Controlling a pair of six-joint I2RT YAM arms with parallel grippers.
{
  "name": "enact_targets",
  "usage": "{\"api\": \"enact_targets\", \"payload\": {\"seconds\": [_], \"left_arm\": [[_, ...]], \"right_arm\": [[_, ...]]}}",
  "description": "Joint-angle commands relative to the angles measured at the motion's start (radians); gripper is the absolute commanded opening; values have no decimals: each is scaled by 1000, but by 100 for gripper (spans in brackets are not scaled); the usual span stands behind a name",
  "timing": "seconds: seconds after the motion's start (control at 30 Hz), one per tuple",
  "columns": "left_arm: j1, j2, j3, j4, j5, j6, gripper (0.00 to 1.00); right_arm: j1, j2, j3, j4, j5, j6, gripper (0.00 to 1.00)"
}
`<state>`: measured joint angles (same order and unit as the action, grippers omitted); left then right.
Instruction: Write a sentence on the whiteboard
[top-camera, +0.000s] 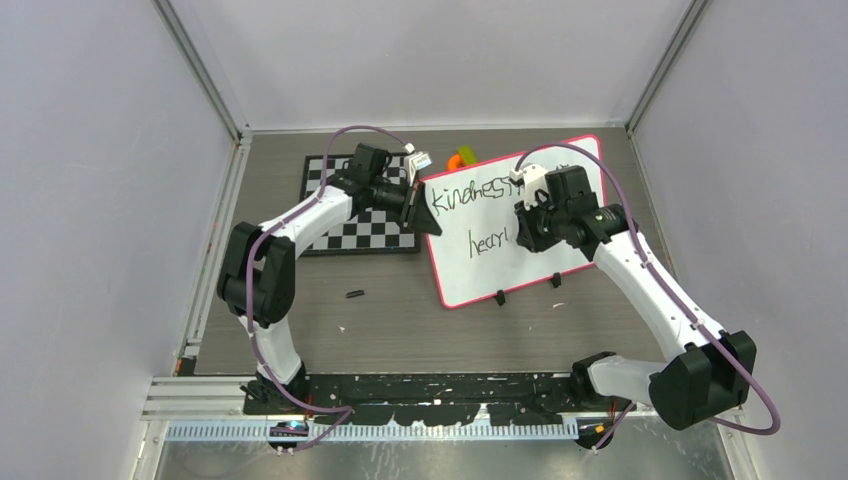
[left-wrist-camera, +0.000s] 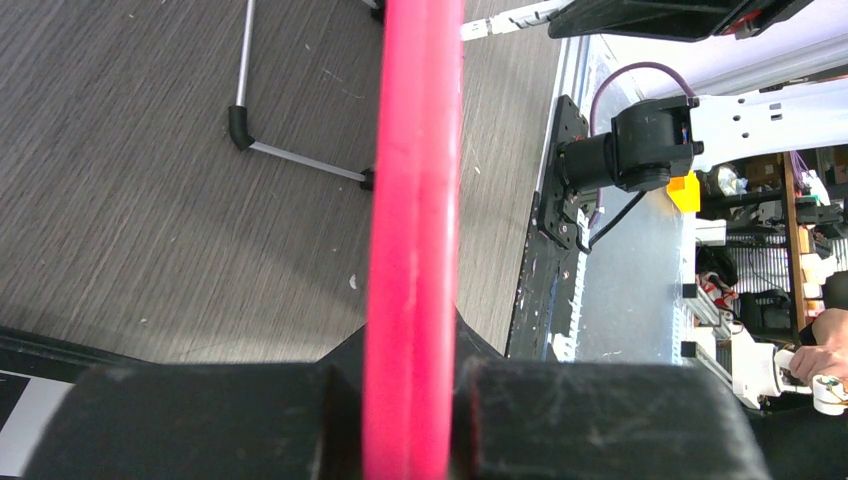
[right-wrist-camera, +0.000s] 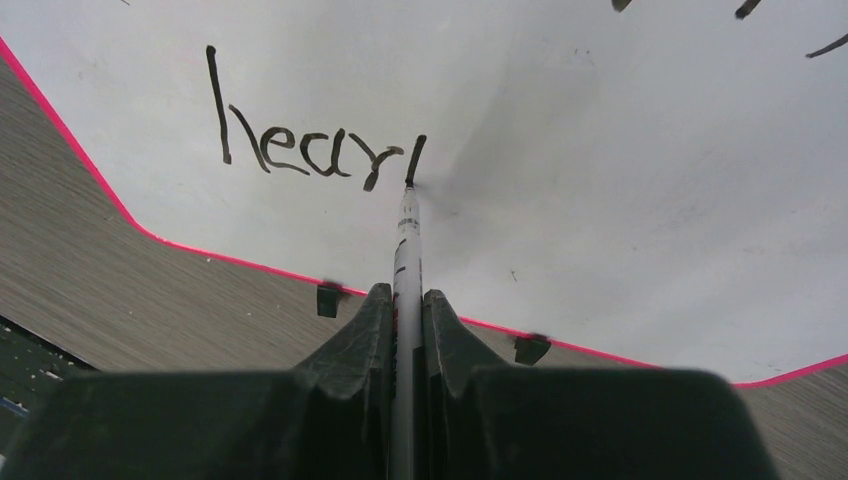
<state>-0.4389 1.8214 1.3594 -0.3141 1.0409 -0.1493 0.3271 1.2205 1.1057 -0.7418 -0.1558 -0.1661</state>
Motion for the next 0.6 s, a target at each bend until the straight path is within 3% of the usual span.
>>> {"api": "enact_targets", "payload": {"seconds": [0.0,0.37,0.57], "left_arm": [[-24,-1,24,-12,2,8,0],[-24,-5,25,-17,4,10,0],[-26,-10,23,-20,3,8,0]], "right_arm": [[0,-30,-32,24,11,-4,0],[-10,-29,39,-7,59,-35,0],[-10,-15,83,-24,1,-14,0]]}}
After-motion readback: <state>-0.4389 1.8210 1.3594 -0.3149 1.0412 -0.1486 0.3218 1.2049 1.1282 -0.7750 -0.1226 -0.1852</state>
